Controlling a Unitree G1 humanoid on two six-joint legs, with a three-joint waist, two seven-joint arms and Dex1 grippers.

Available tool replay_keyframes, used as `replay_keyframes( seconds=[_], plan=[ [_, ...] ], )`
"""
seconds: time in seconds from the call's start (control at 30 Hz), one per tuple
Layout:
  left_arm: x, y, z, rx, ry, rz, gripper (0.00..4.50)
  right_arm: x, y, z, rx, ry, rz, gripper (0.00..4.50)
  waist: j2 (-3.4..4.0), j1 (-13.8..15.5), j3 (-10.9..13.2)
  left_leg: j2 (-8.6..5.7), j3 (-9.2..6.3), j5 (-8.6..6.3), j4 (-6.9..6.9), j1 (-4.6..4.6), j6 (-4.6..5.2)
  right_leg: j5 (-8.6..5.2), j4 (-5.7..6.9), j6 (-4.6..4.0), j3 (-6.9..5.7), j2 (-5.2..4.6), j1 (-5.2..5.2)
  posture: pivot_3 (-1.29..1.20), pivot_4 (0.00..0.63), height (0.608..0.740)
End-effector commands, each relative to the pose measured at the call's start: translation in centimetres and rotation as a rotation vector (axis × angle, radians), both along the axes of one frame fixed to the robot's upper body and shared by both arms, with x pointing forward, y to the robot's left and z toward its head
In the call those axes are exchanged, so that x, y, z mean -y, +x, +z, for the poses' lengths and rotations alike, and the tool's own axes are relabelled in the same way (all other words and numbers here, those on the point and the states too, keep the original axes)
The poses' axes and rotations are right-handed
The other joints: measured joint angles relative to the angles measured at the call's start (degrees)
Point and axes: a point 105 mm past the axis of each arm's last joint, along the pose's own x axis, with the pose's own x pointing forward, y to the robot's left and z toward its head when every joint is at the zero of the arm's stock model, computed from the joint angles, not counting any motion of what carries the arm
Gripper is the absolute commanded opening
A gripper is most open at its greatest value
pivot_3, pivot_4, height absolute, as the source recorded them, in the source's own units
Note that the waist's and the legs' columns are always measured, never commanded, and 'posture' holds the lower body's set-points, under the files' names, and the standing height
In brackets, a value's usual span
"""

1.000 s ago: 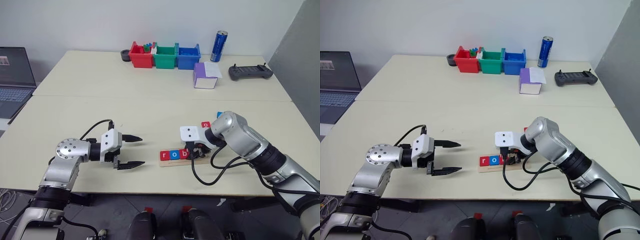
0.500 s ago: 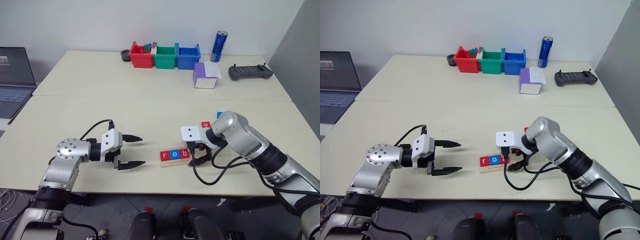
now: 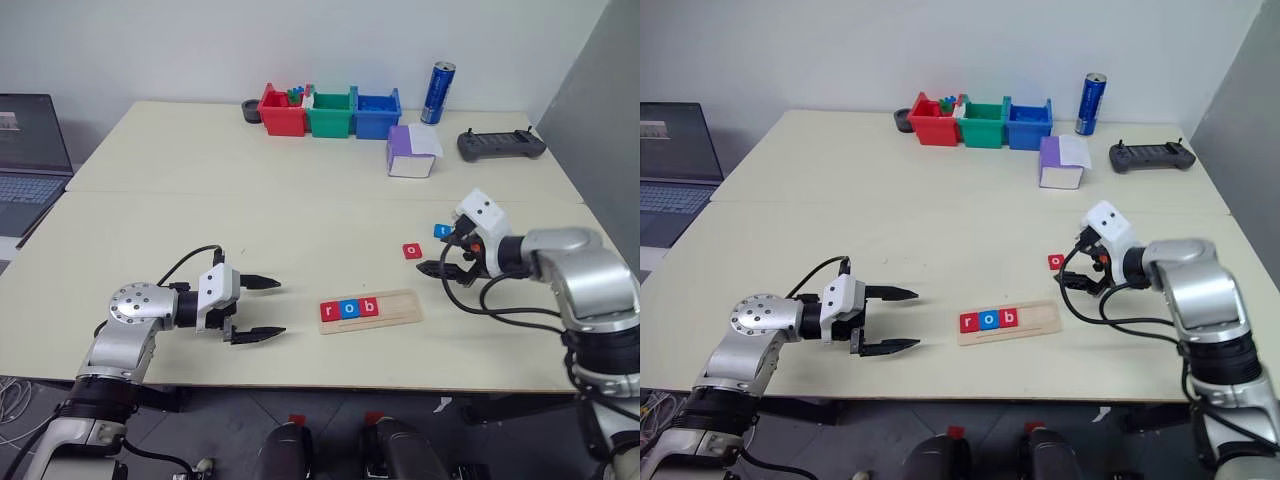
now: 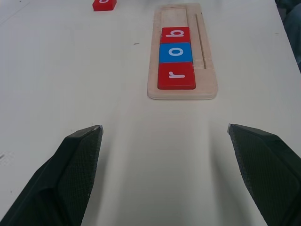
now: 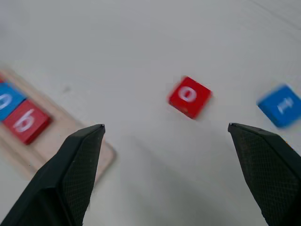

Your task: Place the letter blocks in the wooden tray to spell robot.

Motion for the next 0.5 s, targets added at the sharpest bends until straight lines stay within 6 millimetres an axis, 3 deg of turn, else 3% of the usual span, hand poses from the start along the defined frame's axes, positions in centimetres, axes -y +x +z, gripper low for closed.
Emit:
replay_keyframes(
  seconds=[0.03, 0.2, 0.5],
  plan=[
    [0.2, 0.2, 0.7, 0.030, 0.004, -0.024, 4.50, 0.9, 1.0, 1.2, 0.099, 0.042, -0.224, 4.46, 0.00, -0.2, 0.0, 0.02, 0.00, 0.07, -0.01, 0.00, -0.11, 0.00, 0.04, 0.00, -0.01, 0.02, -0.01, 0.00, 0.150, 0.740],
    [-0.1, 0.2, 1.2, 0.036, 0.012, -0.023, 4.50, 0.0, 0.5, 0.8, 0.104, 0.121, -0.371, 4.46, 0.01, -0.4, 0.0, -0.02, -0.01, 0.08, -0.02, -0.13, -0.14, 0.00, 0.04, 0.00, 0.01, 0.02, -0.11, 0.00, 0.150, 0.740],
    [0.4, 0.1, 1.3, 0.037, 0.010, -0.027, 4.50, -3.1, 0.0, -0.4, 0.087, 0.115, -0.317, 4.46, 0.01, -0.8, 0.0, -0.05, -0.02, 0.08, 0.00, -0.24, -0.13, 0.00, 0.00, 0.00, 0.02, 0.02, -0.19, 0.00, 0.150, 0.740]
  ],
)
